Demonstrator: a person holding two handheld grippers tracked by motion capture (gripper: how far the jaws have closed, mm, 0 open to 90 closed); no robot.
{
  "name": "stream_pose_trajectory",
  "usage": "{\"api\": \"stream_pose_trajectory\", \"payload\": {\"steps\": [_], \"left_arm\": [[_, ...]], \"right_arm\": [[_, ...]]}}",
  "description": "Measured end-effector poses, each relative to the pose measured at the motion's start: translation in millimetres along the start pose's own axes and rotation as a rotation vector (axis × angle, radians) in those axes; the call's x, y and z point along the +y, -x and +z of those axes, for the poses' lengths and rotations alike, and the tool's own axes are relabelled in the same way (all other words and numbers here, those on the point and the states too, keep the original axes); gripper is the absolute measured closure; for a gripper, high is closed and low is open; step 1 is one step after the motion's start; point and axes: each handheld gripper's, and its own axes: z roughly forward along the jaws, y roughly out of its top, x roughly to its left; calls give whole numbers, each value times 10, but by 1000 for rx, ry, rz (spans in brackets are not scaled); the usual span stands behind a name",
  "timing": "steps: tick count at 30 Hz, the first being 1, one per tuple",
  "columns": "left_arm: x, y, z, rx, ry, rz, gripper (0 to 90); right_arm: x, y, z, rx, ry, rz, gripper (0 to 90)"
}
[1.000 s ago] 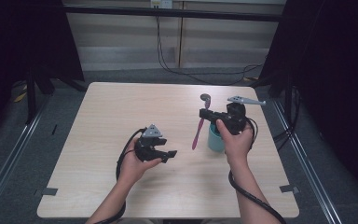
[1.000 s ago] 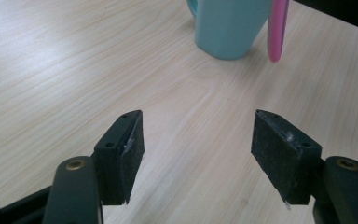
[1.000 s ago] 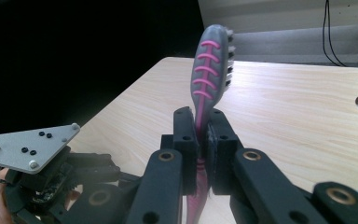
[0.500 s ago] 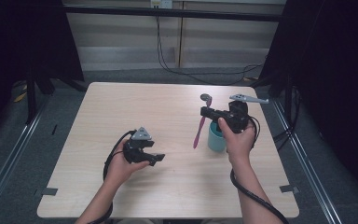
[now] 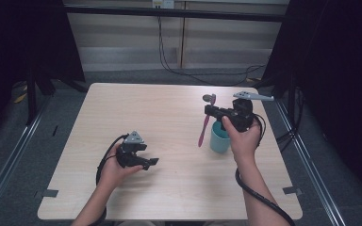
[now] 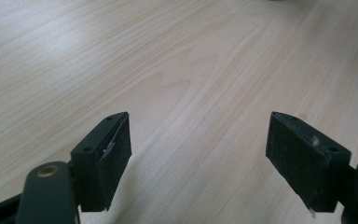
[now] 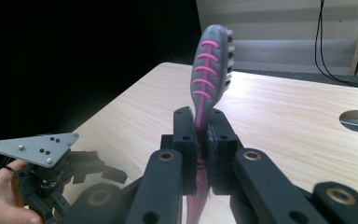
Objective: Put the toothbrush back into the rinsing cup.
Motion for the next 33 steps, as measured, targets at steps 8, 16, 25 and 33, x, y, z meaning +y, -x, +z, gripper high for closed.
{"api": "stream_pose_trajectory", "payload": {"steps": [8,16,25,33], "left_arm": [[-61,-24,-11,17,-10,10,202],[-118,-48,-9,29,-37,7,194],[-207,-75,13,44,-55,14,186],[-271,-91,9,55,-53,100,147]], "right_arm": [[72,1,-67,-6,10,-12,844],[146,12,-118,-22,21,-26,844],[184,39,-146,-31,27,-29,844],[215,63,-155,-42,31,-35,844]]}}
